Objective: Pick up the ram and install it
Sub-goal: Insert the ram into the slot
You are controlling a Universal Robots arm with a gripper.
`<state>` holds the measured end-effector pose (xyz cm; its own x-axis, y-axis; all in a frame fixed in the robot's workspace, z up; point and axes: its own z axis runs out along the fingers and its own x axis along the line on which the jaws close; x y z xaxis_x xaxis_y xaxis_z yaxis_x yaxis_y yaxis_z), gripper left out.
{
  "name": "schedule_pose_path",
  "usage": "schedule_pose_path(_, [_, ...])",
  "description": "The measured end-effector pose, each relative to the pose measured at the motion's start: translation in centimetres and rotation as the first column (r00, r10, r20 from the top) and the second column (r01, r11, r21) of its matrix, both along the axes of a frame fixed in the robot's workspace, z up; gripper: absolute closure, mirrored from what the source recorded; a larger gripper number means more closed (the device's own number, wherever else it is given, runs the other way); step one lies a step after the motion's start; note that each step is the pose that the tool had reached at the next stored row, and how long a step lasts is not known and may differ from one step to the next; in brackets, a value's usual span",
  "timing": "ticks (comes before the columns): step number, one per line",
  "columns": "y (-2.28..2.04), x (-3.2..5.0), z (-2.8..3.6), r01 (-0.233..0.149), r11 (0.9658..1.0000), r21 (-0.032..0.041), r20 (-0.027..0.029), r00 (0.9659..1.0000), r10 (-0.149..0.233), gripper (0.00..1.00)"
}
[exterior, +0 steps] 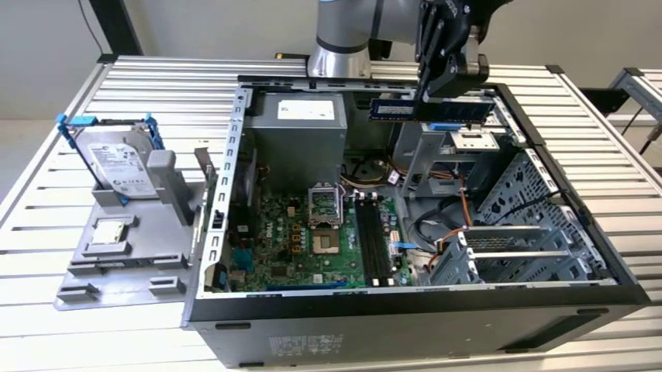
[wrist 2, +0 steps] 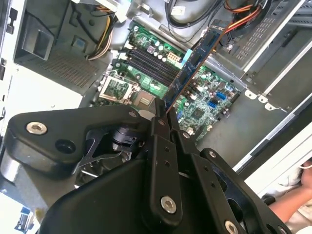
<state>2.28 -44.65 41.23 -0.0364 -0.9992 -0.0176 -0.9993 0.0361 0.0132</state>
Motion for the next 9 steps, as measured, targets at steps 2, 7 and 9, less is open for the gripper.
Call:
schedule_pose_path(2, [0.0, 0.0, 0.0, 0.0, 1.0, 0.0001, 0.0, 1.0, 0.0, 1.0])
schedule_pose_path(7, [0.0, 0.0, 0.0, 0.034, 0.9994, 0.0, -0.0001, 0.9994, -0.034, 1.0])
schedule_pose_path(9, [0.0, 0.0, 0.0, 0.034, 0.9994, 0.0003, 0.0, 0.9994, -0.034, 1.0])
